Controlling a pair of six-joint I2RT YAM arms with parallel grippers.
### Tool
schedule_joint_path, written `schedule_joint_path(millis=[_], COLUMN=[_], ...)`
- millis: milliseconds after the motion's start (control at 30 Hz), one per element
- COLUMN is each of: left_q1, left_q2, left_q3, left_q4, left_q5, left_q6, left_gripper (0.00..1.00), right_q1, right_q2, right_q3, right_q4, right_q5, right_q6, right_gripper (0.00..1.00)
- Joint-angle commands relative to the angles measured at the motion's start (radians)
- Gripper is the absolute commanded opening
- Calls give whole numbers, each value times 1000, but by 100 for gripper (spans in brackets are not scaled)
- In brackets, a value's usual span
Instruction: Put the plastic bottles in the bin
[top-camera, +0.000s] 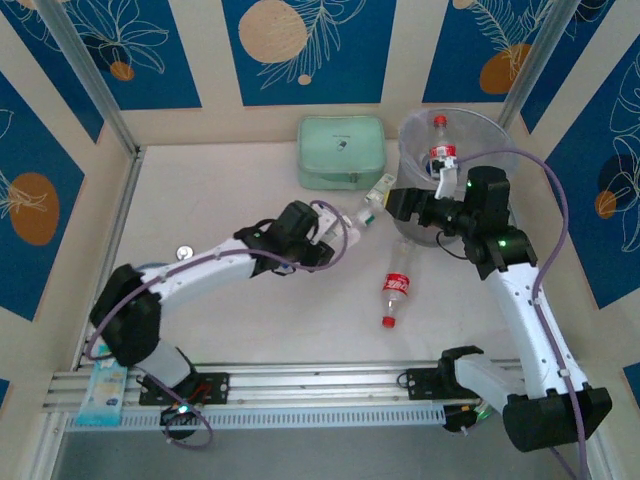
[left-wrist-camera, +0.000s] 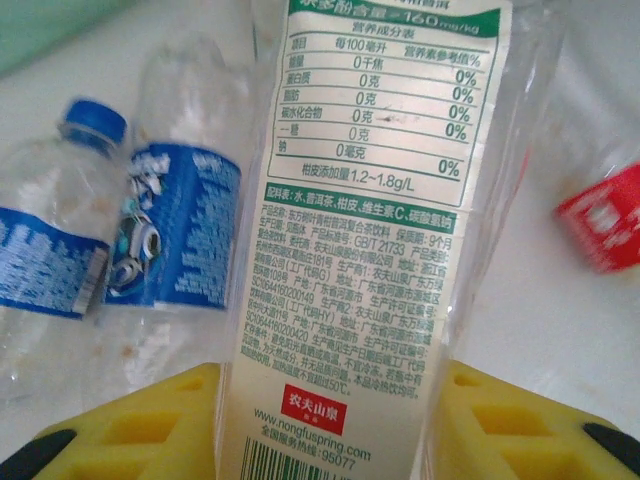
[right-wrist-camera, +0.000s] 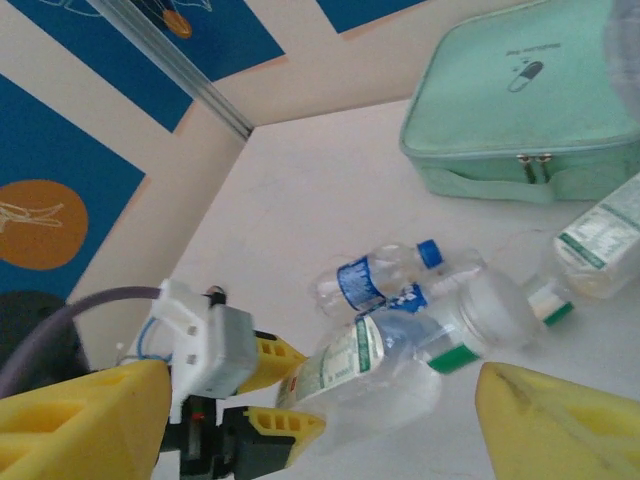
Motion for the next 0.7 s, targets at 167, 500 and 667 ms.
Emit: schedule_joint_path(millis=[167,500,667], left_q1=[41,46,47], left_q2=[-153,-209,-216], left_q3=[-257,-319,-332], left_q4=[525,624,629], left_q5=[191,262,273], left_q6=[-200,-226,-229], left_gripper=[30,30,31], right_q1=[117,158,164], right_q2=[118,267,326], right_q3=[-8,66,101], right_q4=[172,163,167], right_q5=[38,83,64], right_q6=[78,81,80], right_gripper=[73,90,62])
